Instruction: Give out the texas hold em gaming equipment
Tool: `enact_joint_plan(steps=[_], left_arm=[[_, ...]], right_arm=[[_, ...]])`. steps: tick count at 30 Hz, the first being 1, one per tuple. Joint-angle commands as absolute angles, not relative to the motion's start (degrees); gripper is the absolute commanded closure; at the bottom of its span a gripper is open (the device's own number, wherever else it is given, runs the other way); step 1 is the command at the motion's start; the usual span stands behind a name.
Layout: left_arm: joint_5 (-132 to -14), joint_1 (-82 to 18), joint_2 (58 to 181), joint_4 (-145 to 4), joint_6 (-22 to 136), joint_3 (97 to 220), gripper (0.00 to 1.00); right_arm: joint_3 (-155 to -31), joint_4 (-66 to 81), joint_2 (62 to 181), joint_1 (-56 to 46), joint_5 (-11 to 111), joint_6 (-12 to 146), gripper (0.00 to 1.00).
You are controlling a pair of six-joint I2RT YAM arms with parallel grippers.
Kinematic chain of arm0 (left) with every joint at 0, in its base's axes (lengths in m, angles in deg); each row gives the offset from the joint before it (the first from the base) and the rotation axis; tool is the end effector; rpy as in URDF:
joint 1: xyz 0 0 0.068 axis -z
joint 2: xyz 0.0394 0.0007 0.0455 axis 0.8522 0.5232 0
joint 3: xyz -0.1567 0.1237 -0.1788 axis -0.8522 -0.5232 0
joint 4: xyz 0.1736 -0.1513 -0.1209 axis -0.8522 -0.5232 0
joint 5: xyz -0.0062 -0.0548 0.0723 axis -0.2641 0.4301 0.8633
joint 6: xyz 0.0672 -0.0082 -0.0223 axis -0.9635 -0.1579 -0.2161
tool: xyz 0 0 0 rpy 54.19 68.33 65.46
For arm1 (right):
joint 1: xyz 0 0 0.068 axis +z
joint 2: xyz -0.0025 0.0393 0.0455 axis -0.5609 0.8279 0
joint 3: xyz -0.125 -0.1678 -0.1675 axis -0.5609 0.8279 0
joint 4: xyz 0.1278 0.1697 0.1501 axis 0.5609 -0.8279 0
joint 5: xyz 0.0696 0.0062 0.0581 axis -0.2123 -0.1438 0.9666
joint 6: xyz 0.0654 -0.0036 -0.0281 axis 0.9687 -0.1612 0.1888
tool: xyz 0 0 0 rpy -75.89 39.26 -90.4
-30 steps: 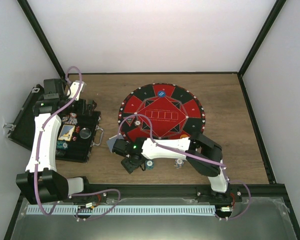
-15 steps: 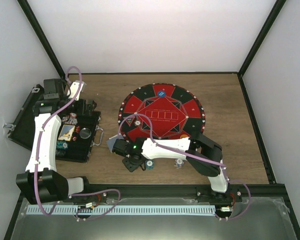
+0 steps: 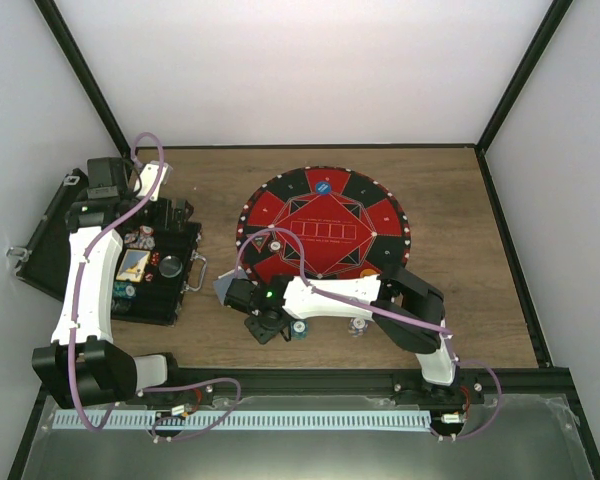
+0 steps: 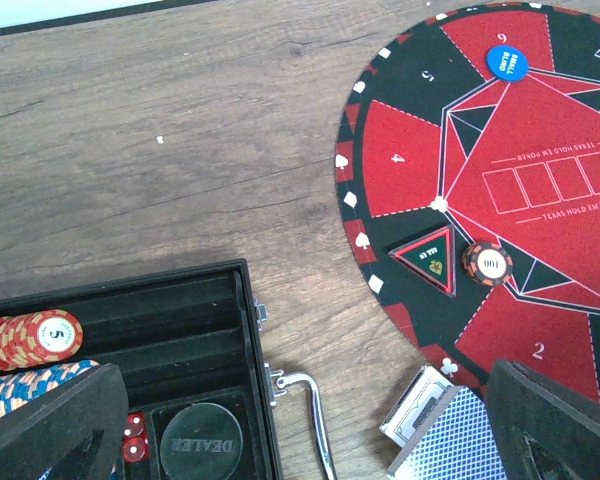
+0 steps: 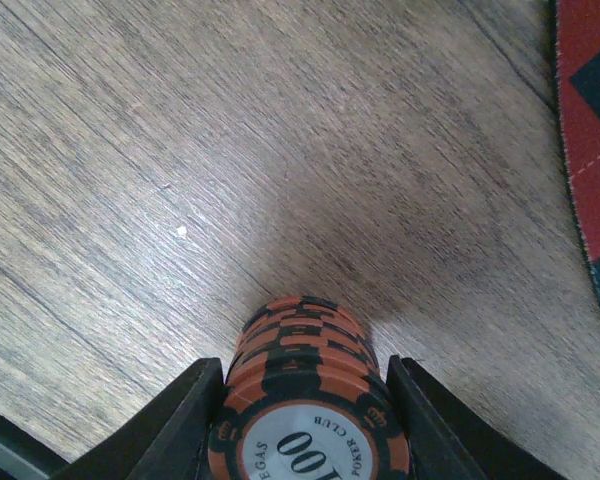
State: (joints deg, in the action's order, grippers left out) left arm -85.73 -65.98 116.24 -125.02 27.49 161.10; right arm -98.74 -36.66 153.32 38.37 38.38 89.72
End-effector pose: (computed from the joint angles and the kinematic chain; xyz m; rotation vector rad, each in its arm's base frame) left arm 0.2670 0.0139 0.3316 0.3817 2.3469 -0.2372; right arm 0.1218 0.3719 0.1464 -1.0571 2.7309 0.2046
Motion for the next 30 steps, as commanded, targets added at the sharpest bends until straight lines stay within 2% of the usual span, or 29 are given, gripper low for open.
enact_joint_plan(steps=[1,16,23,27,30], left_arm=[[-86.2,-66.3,115.1,-125.4,27.3,161.1,0.00],[-86.3,-66.3,114.7,-125.6,27.1,160.9,0.00],[-86.4,-66.4,114.6,-125.6,27.0,160.6,0.00],[-86.3,-66.4,114.7,-125.4,27.1,160.2,0.00],[-86.2,-66.4,114.9,-125.6,27.0,160.3,0.00]], right_arm=[[-100.3,-38.3,152.4,38.8,37.1,90.0,0.56],[-100.9,-38.7,152.4,38.8,36.9,90.2,0.49],[-101.2,-39.0,151.8,38.9,36.5,90.4,0.61],[-101.4,-39.3,150.9,38.9,36.0,90.6,0.73],[-102.5,-40.0,150.3,38.9,35.3,90.3,0.76]])
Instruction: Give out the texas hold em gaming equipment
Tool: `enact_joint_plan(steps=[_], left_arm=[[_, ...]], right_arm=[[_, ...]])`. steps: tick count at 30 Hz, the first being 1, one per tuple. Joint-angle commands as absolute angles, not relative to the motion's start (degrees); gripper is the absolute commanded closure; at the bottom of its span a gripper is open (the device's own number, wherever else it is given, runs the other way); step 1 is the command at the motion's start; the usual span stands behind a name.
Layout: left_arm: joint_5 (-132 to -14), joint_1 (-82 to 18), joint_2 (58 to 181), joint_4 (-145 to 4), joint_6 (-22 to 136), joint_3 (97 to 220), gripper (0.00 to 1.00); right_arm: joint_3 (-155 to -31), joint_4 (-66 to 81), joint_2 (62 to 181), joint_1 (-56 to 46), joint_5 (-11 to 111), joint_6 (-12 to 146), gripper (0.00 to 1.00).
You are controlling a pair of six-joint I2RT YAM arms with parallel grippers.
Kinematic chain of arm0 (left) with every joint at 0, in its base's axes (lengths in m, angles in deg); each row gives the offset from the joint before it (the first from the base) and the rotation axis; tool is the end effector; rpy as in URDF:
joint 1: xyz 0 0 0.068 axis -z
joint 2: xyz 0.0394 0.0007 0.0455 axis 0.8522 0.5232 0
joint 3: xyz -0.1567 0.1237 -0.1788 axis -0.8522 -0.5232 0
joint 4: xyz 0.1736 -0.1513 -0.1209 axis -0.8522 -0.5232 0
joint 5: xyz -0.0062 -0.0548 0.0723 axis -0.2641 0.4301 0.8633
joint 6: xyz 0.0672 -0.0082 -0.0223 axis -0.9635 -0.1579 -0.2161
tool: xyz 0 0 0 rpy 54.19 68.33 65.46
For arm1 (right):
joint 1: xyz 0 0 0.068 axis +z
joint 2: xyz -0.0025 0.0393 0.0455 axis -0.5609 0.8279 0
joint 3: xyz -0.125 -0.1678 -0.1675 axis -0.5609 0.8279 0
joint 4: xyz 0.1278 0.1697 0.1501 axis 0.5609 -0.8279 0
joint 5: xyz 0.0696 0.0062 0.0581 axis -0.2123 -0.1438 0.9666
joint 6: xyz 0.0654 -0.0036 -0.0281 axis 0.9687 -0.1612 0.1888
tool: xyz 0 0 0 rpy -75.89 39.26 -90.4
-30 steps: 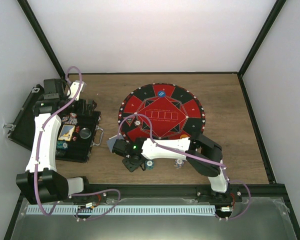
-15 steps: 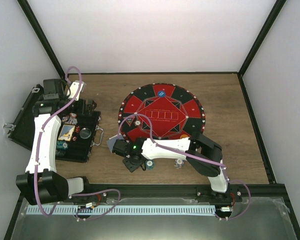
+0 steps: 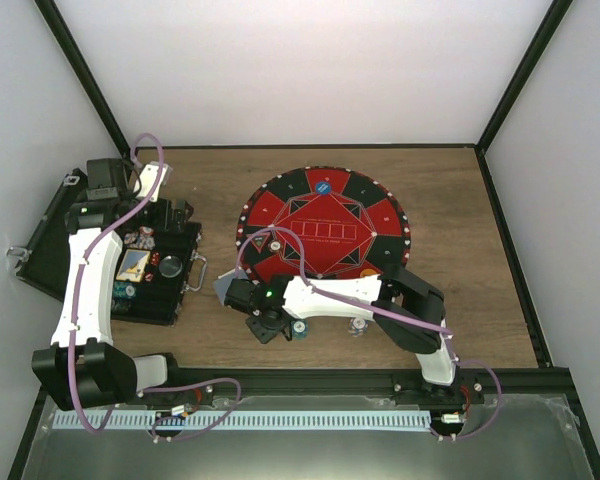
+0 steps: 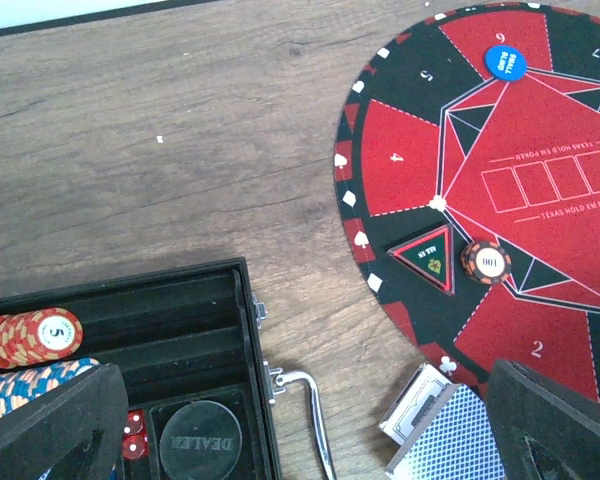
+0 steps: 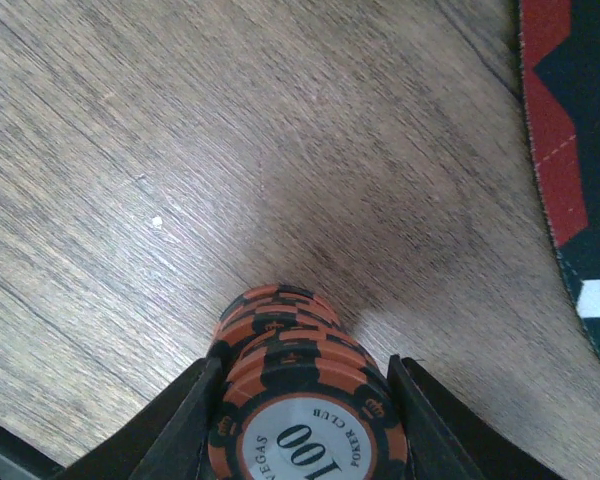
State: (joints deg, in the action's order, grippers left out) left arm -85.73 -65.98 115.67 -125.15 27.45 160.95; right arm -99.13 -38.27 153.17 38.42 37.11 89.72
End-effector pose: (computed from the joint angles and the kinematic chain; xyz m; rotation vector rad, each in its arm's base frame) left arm 0.2645 0.0136 0.3330 0.3830 2.3419 -0.2348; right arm 0.1220 0.3693 0.1484 -1.0548 2.7288 0.1626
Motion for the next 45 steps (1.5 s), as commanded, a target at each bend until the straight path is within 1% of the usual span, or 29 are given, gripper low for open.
enact_joint_plan(steps=[1,8,13,18,22,27,33,36,45], left_arm=[[-86.1,-66.4,114.8,-125.7,27.0,160.4,0.00],[-86.2,-66.4,114.8,-125.6,27.2,160.7,0.00],[-86.1,-66.4,114.5,-125.9,26.9,160.9,0.00],[-86.2,-66.4,114.4,-126.1,26.8,161.0,0.00],[-86.4,-66.4,114.4,-126.4,26.9,161.2,0.00],[-86.3,-66.4,114.3,-126.7,26.6,161.2,0.00],[-87.1,-66.4,114.8,-126.9,26.7,161.4,0.00],[-87.5,-66.4,114.9,-127.0,26.8,161.5,0.00],[-87.9,-66.4,115.5,-126.8,26.9,161.4,0.00]], right_arm=[[-103.2,-40.6,150.2,38.9,34.8,90.1,0.76],[-108.1,-43.8,148.7,35.3,32.4,87.9,0.76],[-109.1,-43.1,146.8,26.8,32.0,84.3,0.76],[-111.7,-40.8,148.2,15.2,31.8,79.8,0.76],[-116.6,-39.2,153.7,6.0,31.0,76.8,0.76],[-129.1,-39.5,164.1,-3.0,32.6,75.3,0.76],[-143.2,-42.1,176.7,-9.2,34.2,75.6,0.75],[-145.6,-41.9,180.0,-10.9,34.9,75.6,0.75],[-146.1,-40.1,185.6,-12.9,36.6,75.4,0.71]])
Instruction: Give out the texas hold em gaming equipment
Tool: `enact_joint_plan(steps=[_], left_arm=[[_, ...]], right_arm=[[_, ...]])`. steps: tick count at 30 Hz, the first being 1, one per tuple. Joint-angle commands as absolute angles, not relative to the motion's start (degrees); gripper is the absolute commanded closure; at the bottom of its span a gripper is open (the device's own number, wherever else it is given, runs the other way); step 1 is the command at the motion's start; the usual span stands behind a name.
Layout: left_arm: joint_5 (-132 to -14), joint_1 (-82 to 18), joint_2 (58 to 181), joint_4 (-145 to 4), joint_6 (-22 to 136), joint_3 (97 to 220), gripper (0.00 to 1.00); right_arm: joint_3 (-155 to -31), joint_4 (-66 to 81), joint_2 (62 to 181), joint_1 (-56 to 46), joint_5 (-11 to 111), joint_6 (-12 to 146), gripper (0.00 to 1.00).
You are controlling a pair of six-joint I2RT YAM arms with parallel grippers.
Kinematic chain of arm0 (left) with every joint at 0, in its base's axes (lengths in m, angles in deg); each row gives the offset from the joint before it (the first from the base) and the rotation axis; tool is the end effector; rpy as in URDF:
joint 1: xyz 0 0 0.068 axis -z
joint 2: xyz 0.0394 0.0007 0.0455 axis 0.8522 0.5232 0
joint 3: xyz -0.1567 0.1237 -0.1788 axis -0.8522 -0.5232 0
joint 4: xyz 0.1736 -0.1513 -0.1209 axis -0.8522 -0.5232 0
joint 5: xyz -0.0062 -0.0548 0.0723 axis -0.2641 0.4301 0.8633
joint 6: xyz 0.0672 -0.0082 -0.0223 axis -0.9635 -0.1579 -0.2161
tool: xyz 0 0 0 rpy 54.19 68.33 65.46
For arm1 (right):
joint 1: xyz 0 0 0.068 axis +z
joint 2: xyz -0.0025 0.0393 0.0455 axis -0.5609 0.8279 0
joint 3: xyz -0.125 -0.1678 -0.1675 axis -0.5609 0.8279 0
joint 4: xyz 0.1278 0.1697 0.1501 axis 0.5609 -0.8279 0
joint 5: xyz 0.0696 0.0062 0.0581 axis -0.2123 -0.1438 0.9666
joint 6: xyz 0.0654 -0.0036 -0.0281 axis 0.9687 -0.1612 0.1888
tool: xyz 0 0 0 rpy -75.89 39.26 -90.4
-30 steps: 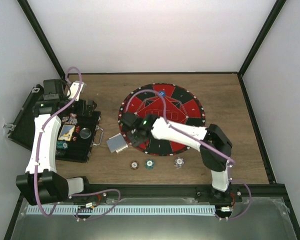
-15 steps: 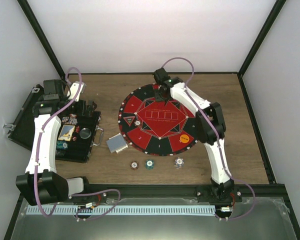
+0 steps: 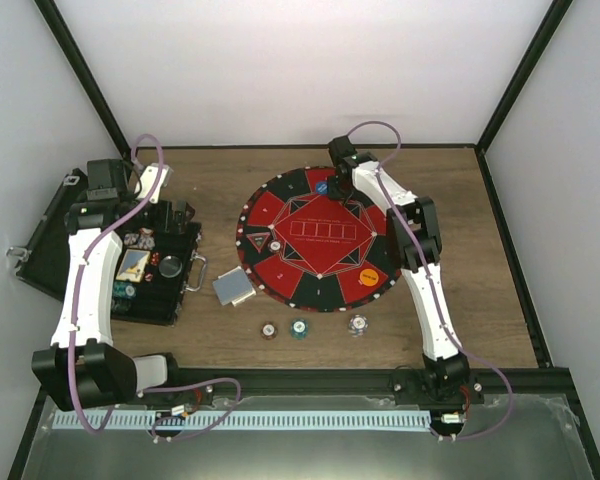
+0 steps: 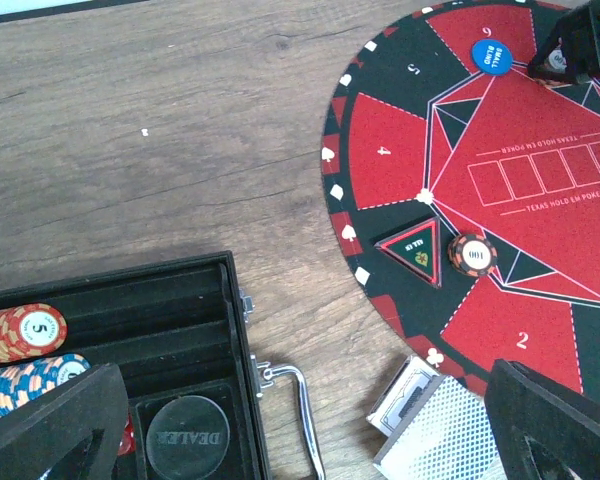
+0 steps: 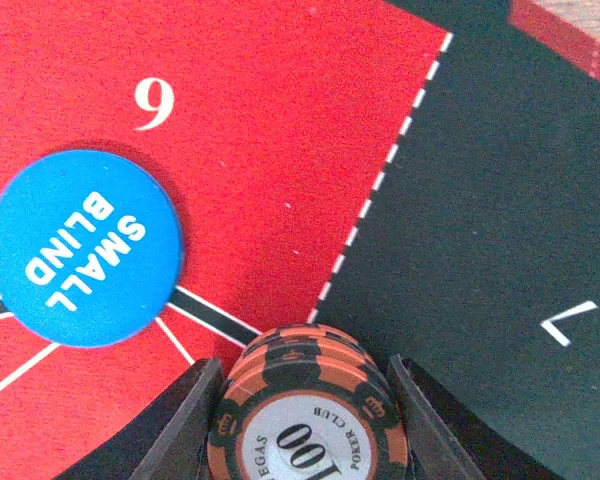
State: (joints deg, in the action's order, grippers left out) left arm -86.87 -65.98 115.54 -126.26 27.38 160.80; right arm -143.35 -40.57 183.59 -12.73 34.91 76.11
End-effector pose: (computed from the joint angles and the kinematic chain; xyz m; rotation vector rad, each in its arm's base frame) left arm 0.2620 0.0122 0.3314 0.3902 2.3533 -0.2653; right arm 0.4981 0.1867 0.1324 -0.0871 2.7008 0.0131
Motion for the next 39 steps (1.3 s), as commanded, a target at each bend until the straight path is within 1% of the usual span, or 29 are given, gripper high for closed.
enact_joint_plan(steps=[1,4,7,8,10,12,17,21,24,29,34,39], left_arm=[[-87.9,-66.4,115.6,-126.8,27.0,161.5,0.00],[-87.9,-66.4,115.7,-126.9,27.1,161.5,0.00],[-87.9,-66.4,115.9,-127.1,27.2,161.6,0.00],[-87.9,-66.4,116.0,-127.2,27.1,161.6,0.00],[-88.4,-66.4,116.0,-127.7,26.9,161.7,0.00],[-89.0,-66.4,116.0,-128.0,26.7,161.8,0.00],[-88.9,-66.4,115.9,-127.6,27.2,161.9,0.00],[-88.4,-66.4,115.9,-127.7,27.2,162.5,0.00],[-88.1,-66.4,115.5,-127.6,27.1,162.4,0.00],[-88.0,-66.4,114.0,-126.8,26.9,160.8,0.00],[-88.1,-66.4,114.0,-126.5,26.6,159.9,0.00],[-88.6,-66.3,113.7,-126.5,26.6,159.9,0.00]], right_arm=[[-146.2,-40.1,185.7,-12.9,36.8,75.5,0.71],[-146.0,-40.1,186.0,-12.9,37.1,75.8,0.68],[-146.2,-40.7,185.3,-12.9,37.0,76.4,0.52],[-146.2,-40.7,184.8,-12.9,37.1,76.7,0.44],[-146.2,-40.9,183.4,-12.8,37.3,77.3,0.31],[-146.2,-41.3,182.1,-12.6,37.2,77.5,0.25],[-144.6,-43.2,174.7,-10.4,34.6,77.5,0.21],[-137.3,-41.4,166.8,-5.5,32.8,77.3,0.18],[-129.1,-39.0,159.3,0.3,32.4,77.5,0.16],[-116.9,-37.0,151.3,14.1,31.6,79.5,0.11],[-109.0,-36.0,148.4,24.7,32.7,83.4,0.06],[-103.9,-35.0,148.5,30.6,35.2,85.7,0.06]])
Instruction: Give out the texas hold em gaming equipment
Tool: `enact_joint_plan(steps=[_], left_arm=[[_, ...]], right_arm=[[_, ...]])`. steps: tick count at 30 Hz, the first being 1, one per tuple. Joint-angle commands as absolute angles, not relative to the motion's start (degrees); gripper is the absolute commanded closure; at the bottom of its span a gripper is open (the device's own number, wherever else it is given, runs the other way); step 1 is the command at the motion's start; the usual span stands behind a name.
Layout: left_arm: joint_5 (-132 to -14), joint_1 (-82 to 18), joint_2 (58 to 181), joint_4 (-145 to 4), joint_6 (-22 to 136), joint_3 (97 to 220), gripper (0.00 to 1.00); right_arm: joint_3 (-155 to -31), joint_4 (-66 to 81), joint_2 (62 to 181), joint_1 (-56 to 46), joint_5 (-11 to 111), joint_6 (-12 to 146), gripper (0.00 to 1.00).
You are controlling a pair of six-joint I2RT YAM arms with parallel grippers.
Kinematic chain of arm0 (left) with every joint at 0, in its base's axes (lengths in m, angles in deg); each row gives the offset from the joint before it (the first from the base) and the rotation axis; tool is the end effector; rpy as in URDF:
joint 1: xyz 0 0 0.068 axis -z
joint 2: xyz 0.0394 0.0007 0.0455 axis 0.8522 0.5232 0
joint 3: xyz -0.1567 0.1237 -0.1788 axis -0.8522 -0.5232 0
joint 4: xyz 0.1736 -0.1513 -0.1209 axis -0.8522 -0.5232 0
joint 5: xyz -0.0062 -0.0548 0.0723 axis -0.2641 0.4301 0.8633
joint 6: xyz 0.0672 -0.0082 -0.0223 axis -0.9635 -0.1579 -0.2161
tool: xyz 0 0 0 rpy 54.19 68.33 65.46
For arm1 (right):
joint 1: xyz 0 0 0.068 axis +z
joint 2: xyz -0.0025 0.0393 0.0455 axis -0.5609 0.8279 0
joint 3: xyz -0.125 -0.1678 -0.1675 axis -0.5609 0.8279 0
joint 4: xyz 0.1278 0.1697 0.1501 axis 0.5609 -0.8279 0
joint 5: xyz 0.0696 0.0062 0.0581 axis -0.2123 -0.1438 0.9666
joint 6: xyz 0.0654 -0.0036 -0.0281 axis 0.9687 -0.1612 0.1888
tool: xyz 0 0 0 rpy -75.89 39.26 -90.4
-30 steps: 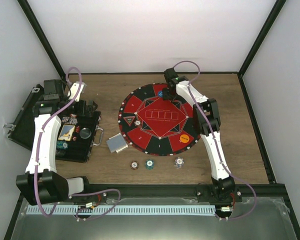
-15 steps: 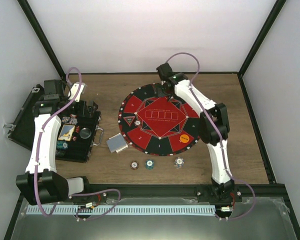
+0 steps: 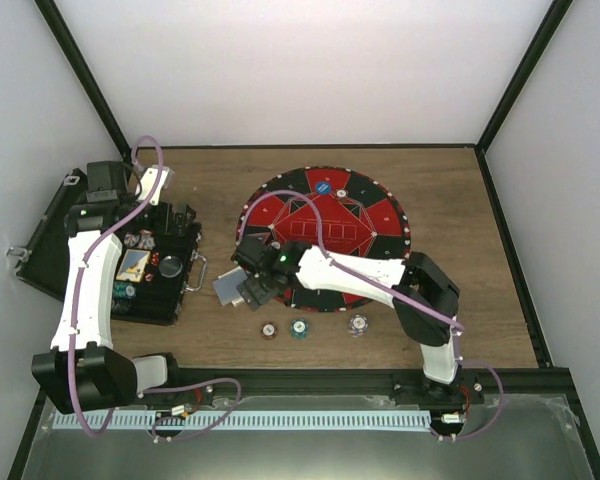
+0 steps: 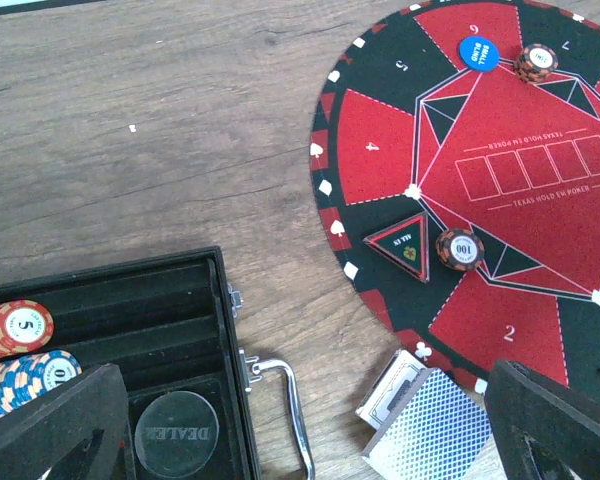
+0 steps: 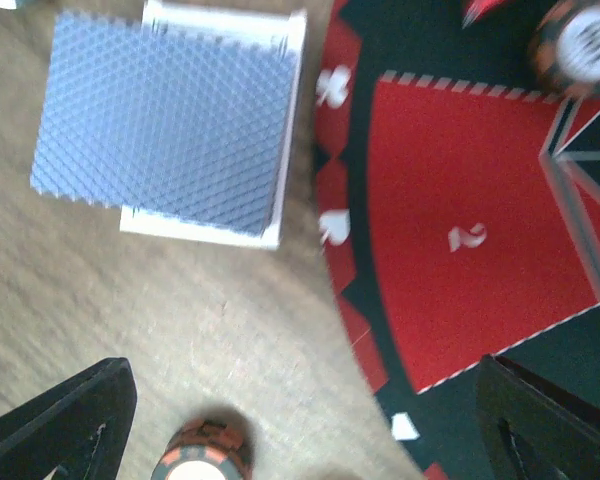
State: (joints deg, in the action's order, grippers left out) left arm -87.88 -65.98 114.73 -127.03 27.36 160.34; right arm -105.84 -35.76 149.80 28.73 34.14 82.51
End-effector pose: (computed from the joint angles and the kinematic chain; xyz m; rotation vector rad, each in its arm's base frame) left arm 0.2572 0.0106 0.3314 0.3965 2.3538 -0.2888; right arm 0.1954 0.3621 0.2067 -0.8933 2.5576 0.2622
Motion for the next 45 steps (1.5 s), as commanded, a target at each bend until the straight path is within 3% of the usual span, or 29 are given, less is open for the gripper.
enact_joint_plan(steps=[1,7,21,33,45], left_arm=[[-88.7,-66.4,113.7,-126.5,26.7,159.8,0.00],[-88.7,-66.4,113.7,-126.5,26.6,159.7,0.00],[-88.2,-66.4,113.7,-126.5,26.9,160.3,0.00],[-88.0,-66.4,113.7,-126.5,26.7,160.6,0.00],[-87.8,-66.4,113.6,-126.7,26.6,160.3,0.00]], right_arm=[[-103.0,-34.7,148.6,31.5,35.9,85.9,0.06],[-99.4,-33.9,150.0,35.7,38.1,87.5,0.07],[-98.1,-33.3,154.5,38.6,38.6,88.4,0.24],[-97.2,-33.2,155.3,38.7,38.1,88.6,0.48],[-99.0,-34.7,153.7,38.7,36.9,88.6,0.57]])
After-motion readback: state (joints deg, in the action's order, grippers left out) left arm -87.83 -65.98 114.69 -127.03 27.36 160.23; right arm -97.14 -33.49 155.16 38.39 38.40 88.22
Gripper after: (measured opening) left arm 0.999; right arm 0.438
